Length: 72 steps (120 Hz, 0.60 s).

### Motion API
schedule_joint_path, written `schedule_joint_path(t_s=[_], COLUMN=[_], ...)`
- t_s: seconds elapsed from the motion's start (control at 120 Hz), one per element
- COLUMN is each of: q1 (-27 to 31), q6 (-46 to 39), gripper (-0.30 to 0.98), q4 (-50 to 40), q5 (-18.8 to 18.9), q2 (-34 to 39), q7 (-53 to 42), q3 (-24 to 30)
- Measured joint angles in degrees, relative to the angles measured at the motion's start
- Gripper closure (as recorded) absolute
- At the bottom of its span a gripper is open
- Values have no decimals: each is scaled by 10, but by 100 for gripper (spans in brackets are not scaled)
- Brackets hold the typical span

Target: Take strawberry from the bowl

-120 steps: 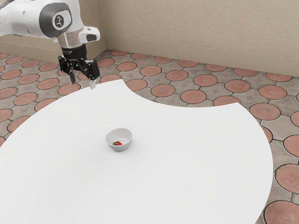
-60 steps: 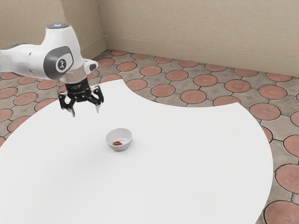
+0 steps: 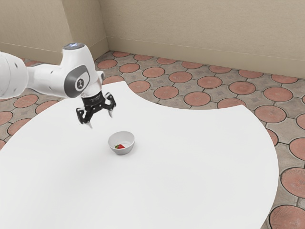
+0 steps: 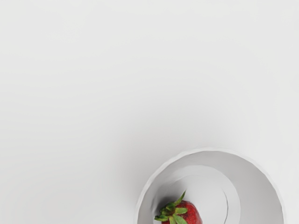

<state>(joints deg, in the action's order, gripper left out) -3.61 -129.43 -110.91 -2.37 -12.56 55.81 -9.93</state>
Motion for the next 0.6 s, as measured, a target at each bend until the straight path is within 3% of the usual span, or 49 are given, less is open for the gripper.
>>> schedule_joint_path(t_s=[0.3, 0.6], q1=[-5, -9], q6=[-13, -19], gripper=[15, 25], q4=[54, 61], q5=[-1, -3], q2=[-80, -106], q7=[81, 131], q3=[6, 7])
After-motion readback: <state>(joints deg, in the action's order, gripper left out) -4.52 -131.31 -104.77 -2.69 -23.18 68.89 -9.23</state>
